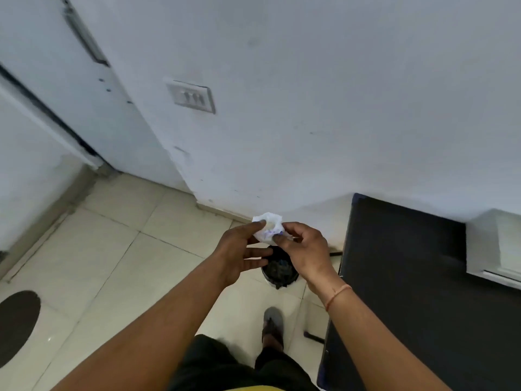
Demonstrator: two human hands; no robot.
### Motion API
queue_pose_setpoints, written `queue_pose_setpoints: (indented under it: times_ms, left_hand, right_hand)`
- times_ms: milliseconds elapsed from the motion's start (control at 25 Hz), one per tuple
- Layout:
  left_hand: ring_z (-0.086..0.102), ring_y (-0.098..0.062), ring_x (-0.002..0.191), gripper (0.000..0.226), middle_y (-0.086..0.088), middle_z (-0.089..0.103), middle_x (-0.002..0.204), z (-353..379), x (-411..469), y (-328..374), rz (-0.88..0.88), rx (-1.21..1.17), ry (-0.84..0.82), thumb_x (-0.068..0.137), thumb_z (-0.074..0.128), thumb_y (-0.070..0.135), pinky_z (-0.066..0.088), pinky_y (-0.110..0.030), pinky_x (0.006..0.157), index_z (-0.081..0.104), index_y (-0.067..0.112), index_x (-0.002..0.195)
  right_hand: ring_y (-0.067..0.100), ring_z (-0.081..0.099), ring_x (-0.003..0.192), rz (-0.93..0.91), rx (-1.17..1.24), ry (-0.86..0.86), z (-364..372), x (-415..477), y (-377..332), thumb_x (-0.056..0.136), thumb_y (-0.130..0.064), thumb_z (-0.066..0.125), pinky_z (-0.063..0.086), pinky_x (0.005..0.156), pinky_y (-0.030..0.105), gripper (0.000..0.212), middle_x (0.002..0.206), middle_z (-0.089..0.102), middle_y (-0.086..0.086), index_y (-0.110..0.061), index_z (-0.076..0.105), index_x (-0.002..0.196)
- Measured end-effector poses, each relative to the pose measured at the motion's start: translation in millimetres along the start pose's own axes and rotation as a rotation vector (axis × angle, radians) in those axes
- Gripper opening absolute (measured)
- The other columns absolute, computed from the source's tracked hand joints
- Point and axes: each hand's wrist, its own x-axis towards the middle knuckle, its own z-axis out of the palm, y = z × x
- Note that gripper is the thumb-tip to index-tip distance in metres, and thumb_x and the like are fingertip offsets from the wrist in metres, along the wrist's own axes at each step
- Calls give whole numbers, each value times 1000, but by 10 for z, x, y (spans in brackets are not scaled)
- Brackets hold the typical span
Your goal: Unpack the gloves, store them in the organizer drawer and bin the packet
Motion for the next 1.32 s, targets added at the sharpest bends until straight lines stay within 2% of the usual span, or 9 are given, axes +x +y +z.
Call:
queue_pose_setpoints:
  times_ms: [200, 440, 560, 600, 720, 840, 960, 1120, 1320]
  left_hand:
    - [78, -32, 91, 49, -8, 80, 114, 52, 889, 138, -152, 107, -47, 96, 67, 56, 65, -43, 77, 74, 13, 118]
    - [70, -27, 80, 19, -11, 74, 108, -190, 2367, -222, -337, 312, -30, 100, 68, 29, 57, -36, 69, 73, 11, 103]
    - [69, -25, 80, 17, -8, 72, 104, -301, 3149, -610, -413, 438, -36, 99, 69, 28, 57, -37, 69, 73, 12, 104]
    - [69, -23, 79, 19, -7, 72, 104, -326, 3406, -760, -421, 481, -44, 98, 70, 29, 56, -37, 69, 73, 12, 106]
    - [63, -20, 74, 23, -8, 67, 105, -415, 4026, -1160, -428, 557, -48, 99, 70, 27, 54, -37, 73, 72, 10, 115]
    - [60, -19, 76, 36, -8, 63, 109, -494, 4429, -1463, -423, 672, -40, 99, 70, 26, 53, -38, 75, 70, 6, 129]
    - [61, -22, 86, 37, -8, 63, 113, -540, 4623, -1583, -412, 702, -53, 98, 71, 27, 54, -39, 76, 71, 9, 131]
    - [62, -25, 100, 40, -8, 63, 117, -571, 4630, -1612, -393, 666, -42, 97, 72, 26, 55, -41, 82, 70, 9, 133]
    - [62, -22, 97, 36, -3, 65, 105, -324, 4260, -1358, -295, 655, -45, 97, 72, 26, 54, -36, 72, 69, 10, 130]
  right_hand:
    - [16, 76, 87, 296, 262, 232, 103, 587, 497, 91, -20, 81, 59, 79, 36, 11, 96, 85, 0, -20, 85, 101]
    - [20, 76, 82, 655, 295, 451, 707, 1317, 1463, 85, -23, 83, 65, 83, 41, 7, 89, 82, -3, -28, 80, 88]
    - [22, 74, 83, 791, 217, 492, 1058, 1674, 2097, 86, -21, 81, 63, 79, 34, 8, 91, 81, 1, -27, 78, 82]
    - [24, 74, 86, 834, 181, 500, 1160, 1806, 2320, 88, -20, 79, 60, 78, 31, 4, 97, 81, 4, -23, 80, 89]
    - [32, 75, 105, 969, 143, 391, 1433, 2189, 3078, 93, -17, 70, 55, 81, 28, 27, 119, 79, 13, -10, 79, 118]
    - [33, 61, 133, 1155, 527, 340, 1667, 2429, 3612, 101, -16, 64, 55, 101, 40, 49, 147, 61, 17, -5, 54, 148]
    - [28, 50, 145, 1147, 816, 439, 1736, 2507, 3774, 109, -23, 50, 45, 115, 47, 52, 160, 49, 13, -9, 41, 159]
    - [30, 53, 141, 1135, 924, 496, 1741, 2467, 3823, 108, -28, 49, 42, 120, 49, 57, 157, 52, 16, -11, 38, 161]
    - [27, 58, 133, 1026, 842, 469, 1443, 2403, 3415, 104, -40, 56, 51, 96, 44, 58, 149, 58, 10, -13, 50, 154]
